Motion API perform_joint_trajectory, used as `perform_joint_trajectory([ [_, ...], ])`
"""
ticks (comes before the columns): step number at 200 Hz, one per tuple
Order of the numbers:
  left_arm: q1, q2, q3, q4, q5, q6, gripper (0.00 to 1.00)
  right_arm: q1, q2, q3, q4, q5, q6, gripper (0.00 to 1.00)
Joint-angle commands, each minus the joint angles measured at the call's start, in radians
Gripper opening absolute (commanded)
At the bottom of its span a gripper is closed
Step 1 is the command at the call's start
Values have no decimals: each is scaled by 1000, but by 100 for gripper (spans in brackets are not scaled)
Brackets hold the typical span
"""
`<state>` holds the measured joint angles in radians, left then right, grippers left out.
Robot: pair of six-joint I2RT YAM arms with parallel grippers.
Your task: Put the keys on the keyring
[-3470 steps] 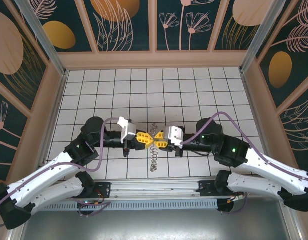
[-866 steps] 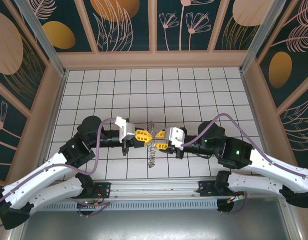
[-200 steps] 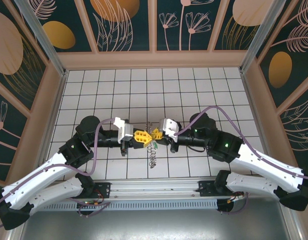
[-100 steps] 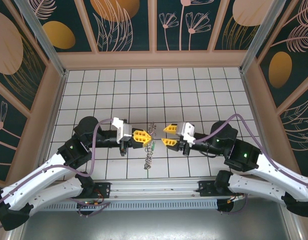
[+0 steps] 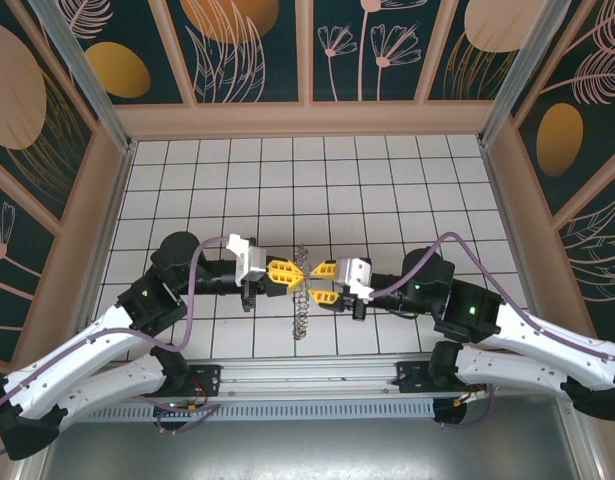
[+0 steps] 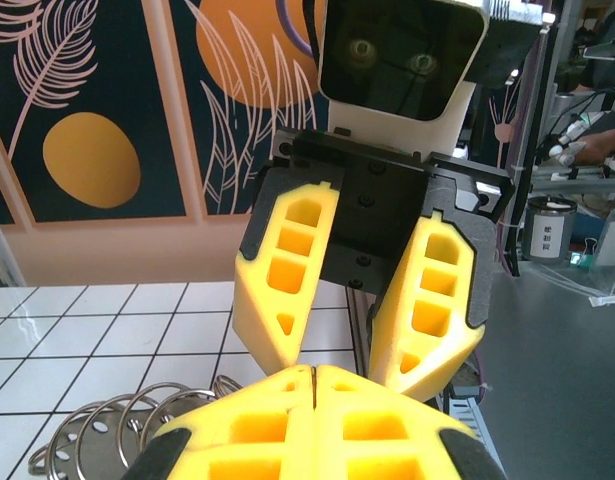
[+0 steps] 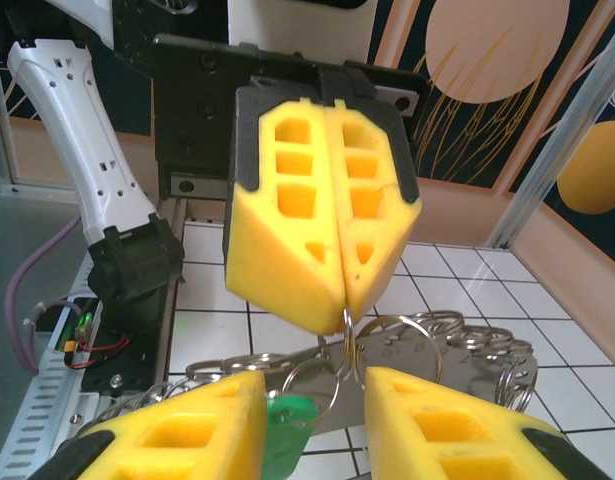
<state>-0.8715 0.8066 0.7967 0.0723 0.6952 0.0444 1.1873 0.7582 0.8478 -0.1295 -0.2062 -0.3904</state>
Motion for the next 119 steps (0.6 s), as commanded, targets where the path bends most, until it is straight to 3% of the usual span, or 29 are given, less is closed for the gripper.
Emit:
perform_joint_trajectory([
  [1, -5, -7, 13, 17, 3, 17, 0, 6, -1, -4, 75, 10, -1, 31],
  [83, -6, -9, 12, 27, 29, 14, 0, -11, 65, 20, 58, 30, 8, 21],
  [119, -6, -6, 11, 20, 30, 17, 0, -14, 60, 25, 54, 33, 3, 3],
])
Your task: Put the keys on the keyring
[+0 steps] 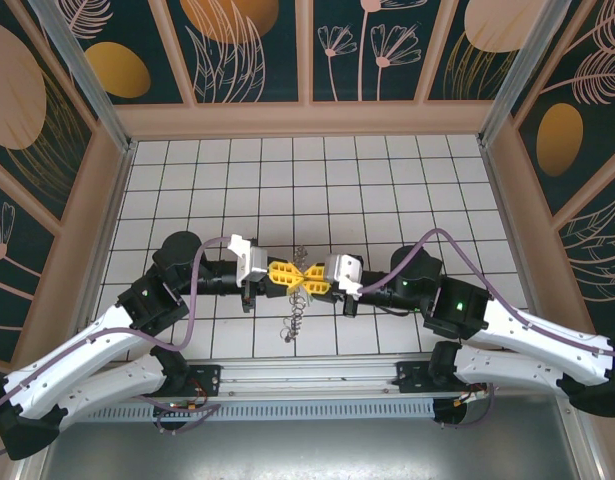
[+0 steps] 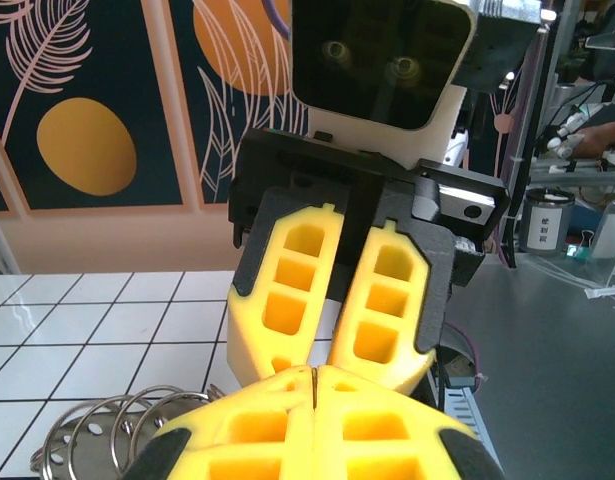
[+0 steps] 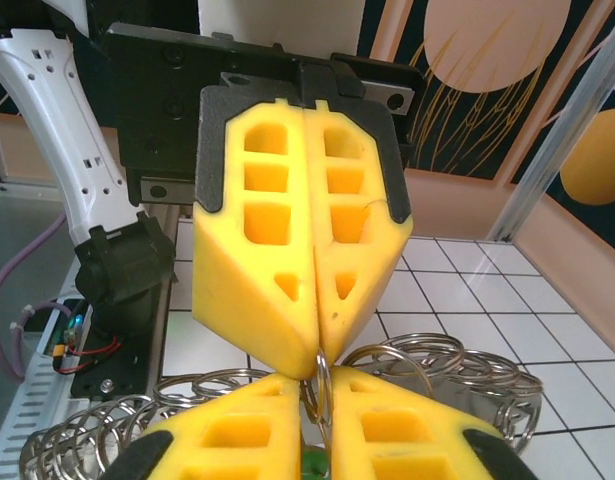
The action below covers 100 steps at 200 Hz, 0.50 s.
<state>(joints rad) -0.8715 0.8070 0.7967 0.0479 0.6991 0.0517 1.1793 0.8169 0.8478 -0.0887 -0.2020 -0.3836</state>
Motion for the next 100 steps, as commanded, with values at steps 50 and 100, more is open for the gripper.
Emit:
perform_joint_trajectory([
  [50, -5, 51, 81, -201, -9, 101, 0, -10, 14, 67, -101, 155, -61, 0],
  [100, -6, 115, 126, -316, -63, 156, 5, -10, 86, 160, -231, 161, -110, 0],
])
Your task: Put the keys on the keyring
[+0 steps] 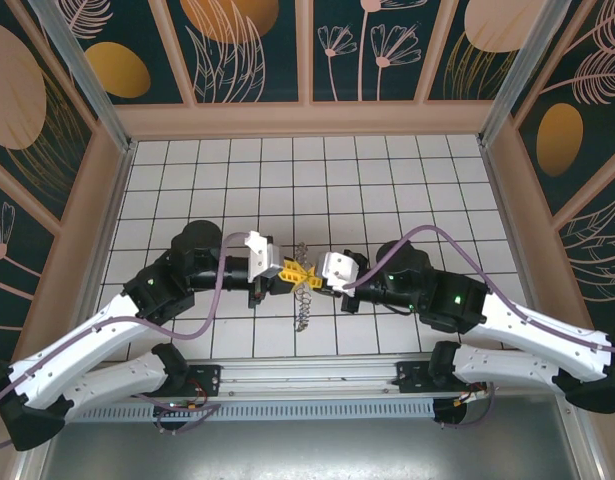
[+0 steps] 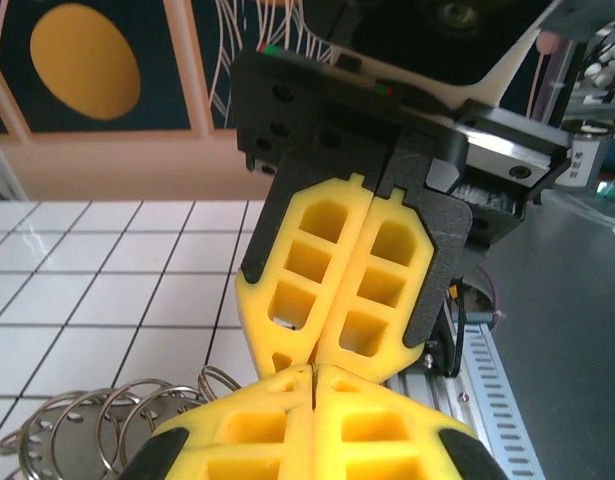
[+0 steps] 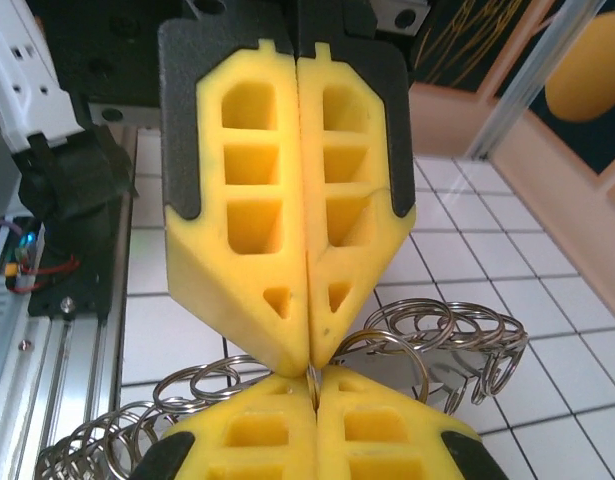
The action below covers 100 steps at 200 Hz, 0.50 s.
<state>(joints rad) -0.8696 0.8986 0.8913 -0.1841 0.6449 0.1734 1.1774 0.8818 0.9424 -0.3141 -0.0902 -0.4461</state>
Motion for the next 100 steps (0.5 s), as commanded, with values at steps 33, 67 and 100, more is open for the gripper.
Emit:
perform_joint_trajectory([
  [33, -7, 48, 58, -108, -49, 47, 9, -8, 29, 78, -25, 44, -53, 0],
  [67, -7, 49, 59, -110, -90, 54, 17, -7, 31, 83, -37, 44, -52, 0],
  [100, -7, 64, 66, -109, -112, 59, 17, -5, 41, 95, -52, 46, -52, 0],
])
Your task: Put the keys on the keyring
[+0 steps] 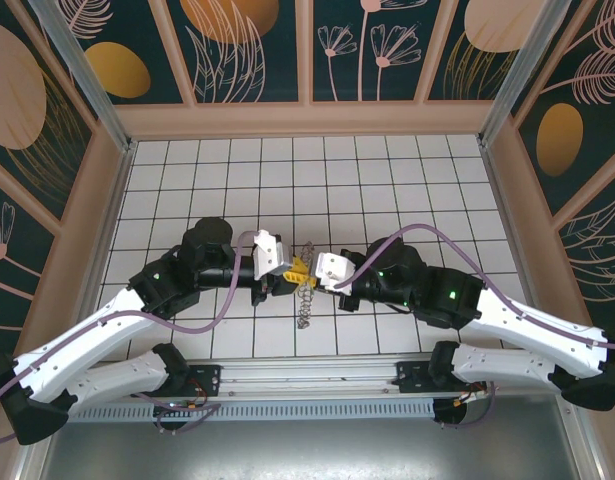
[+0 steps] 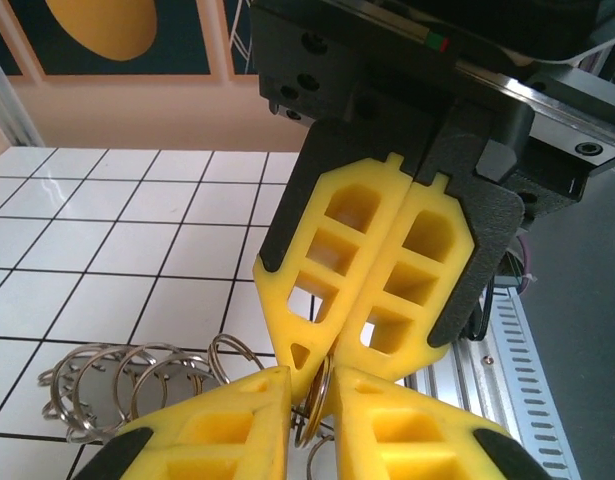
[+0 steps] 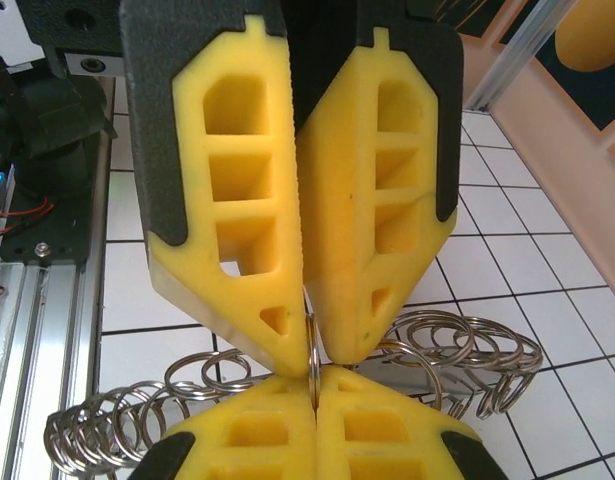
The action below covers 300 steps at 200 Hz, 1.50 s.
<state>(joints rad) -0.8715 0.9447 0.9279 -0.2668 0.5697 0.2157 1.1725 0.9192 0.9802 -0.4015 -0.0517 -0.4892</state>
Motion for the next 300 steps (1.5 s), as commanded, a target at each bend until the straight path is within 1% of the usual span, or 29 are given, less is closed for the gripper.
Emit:
perform_joint_trajectory([
  [1, -6, 18, 28, -26, -38, 17, 17, 0, 4, 57, 34, 7, -9, 0],
  [19, -6, 21, 27, -18, -49, 14, 15, 1, 12, 58, 32, 9, -9, 0],
  [30, -5, 18, 22, -9, -36, 12, 8, 2, 15, 57, 32, 10, -9, 0],
  [38, -5, 15, 19, -3, -31, 11, 0, 2, 15, 57, 32, 10, -9, 0],
  [69, -5, -11, -1, 43, 13, -18, 0, 1, 0, 44, 48, 8, -1, 0],
  [98, -6, -89, -74, 234, 74, -108, 0, 1, -50, 3, 93, -23, 19, 0],
  [119, -5, -123, -120, 378, 131, -190, 0, 4, -111, -46, 150, -88, 24, 0],
  [143, -6, -136, -146, 475, 177, -240, 0, 5, -150, -78, 191, -164, 20, 1],
  [171, -6, -144, -156, 536, 207, -271, 0, 6, -142, -74, 183, -189, 21, 2],
  [201, -4, -149, -170, 586, 227, -298, 0, 6, -145, -84, 192, -191, 27, 7],
  [224, -5, -147, -192, 647, 243, -331, 0, 6, -162, -95, 222, -201, 29, 6],
  [234, -6, -144, -199, 663, 251, -341, 0, 6, -163, -94, 227, -198, 28, 2],
  [238, -5, -143, -199, 663, 251, -341, 0, 6, -163, -92, 227, -192, 28, 0],
  [252, -5, -138, -188, 626, 240, -320, 0, 6, -164, -87, 223, -163, 24, 0],
  [265, -5, -124, -147, 505, 220, -266, 0, 5, -161, -74, 207, -106, 30, 0],
  [280, -5, -106, -96, 356, 168, -192, 0, 4, -138, -40, 157, -46, 28, 0],
  [300, -5, -74, -42, 172, 97, -98, 2, 4, -85, 10, 82, -5, 21, 0],
])
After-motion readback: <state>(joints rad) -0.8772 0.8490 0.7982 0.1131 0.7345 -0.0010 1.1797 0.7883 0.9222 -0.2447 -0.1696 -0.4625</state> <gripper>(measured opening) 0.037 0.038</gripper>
